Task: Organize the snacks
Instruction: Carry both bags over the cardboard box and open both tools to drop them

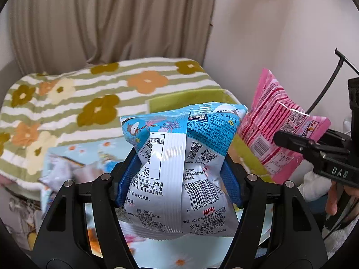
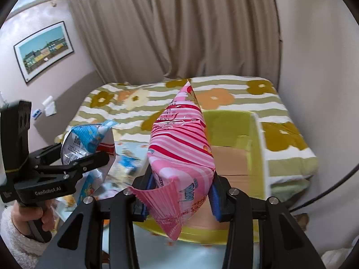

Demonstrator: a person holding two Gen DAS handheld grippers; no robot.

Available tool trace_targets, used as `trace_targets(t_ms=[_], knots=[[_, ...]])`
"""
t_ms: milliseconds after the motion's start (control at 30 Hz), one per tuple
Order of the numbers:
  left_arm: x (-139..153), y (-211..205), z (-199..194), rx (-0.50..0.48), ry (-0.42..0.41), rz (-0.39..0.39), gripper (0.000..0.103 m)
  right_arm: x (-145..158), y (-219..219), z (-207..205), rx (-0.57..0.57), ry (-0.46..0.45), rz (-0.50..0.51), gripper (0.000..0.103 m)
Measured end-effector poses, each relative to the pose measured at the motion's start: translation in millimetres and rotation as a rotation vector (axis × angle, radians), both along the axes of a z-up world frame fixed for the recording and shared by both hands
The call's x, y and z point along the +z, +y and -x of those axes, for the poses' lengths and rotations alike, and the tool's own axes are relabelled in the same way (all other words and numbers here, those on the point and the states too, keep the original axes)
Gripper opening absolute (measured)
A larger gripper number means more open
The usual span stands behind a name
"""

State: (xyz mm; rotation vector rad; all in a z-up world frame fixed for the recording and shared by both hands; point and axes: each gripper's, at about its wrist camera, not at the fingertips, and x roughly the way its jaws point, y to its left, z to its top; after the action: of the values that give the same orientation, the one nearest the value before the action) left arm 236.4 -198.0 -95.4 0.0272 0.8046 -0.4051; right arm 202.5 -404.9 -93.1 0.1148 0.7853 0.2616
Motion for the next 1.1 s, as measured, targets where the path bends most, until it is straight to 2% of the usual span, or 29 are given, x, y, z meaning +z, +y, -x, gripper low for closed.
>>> trace_targets(t_ms=[233,367,467,533,567,600,633,833,1100], knots=[[-29.1,-57.0,-30.7,-0.047,0.093,-0.002,0.066,-21.2,-43.7,-12.4,-0.049,0.065,-0.045,0.038],[-50.5,-73.7,-45.0,-0.067,0.159,-0.038,0.066,-30.5,-53.6,-17.5,-0.079,0.094,-0.066,0.038],[-66.4,-82.1,-53.2,-0.095,0.202,-0.049,0.071,-34.9,-56.2,-20.8,-0.112,0.105,-0.069,0.038],[-73.2,-87.5,-56.5,-0.107,0.225,-0.073,0.088,-36.5,-57.8,-21.3,-0.132,0.111,-0.083,0.038],[-75.0,-88.7,-56.7,-0.111,0.227,-0.081,0.093,-37.4,-58.2,-21.5,-0.138,0.114,-0.088,0.038],[-76.6,-89.2,-56.3,-0.111,0.229,-0.094,0.099,-38.6,-58.0,-21.8,-0.141,0.118,-0.086,0.038],[-77.1,-88.5,-55.1,-0.108,0.231,-0.104,0.100,-39.9,-58.9,-22.5,-0.143,0.119,-0.084,0.038],[-71.8,-53.3,-44.4,-0.038,0.209,-0.117,0.100,-48.6,-53.1,-21.3,-0.167,0.138,-0.050,0.038],[-64.4,-23.3,-38.9,0.005,0.194,-0.094,0.100,-55.6,-30.9,-24.7,-0.135,0.128,0.073,0.038]])
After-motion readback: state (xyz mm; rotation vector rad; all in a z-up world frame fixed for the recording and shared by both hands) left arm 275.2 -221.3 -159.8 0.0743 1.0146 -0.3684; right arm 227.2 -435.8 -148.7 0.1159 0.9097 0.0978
